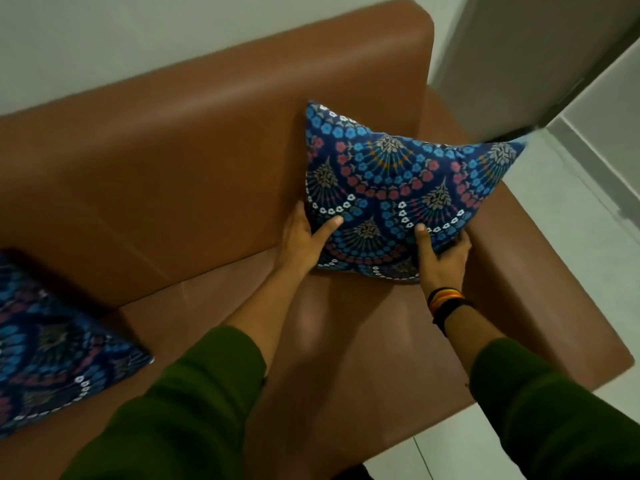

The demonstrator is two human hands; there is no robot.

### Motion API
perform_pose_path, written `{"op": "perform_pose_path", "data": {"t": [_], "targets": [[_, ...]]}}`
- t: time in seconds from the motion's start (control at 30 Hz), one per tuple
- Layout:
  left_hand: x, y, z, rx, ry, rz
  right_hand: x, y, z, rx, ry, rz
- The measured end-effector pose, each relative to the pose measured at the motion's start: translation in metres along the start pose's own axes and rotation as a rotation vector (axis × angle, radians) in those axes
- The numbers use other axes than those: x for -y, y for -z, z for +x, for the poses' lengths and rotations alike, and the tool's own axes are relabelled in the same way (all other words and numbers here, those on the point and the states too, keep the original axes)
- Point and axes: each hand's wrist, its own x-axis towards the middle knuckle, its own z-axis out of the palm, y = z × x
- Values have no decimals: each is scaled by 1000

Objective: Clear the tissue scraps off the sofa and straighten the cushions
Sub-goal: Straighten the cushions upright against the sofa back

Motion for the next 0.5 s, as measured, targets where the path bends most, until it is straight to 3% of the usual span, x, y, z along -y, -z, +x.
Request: {"op": "perform_pose_path", "data": {"t": [0.2,0.5], "targets": [[-1,-16,2,-122,-15,-107,12,-6,26,106,9,85],[61,44,-85,-311,141,-166,52,-56,-38,400,171,-10]]}}
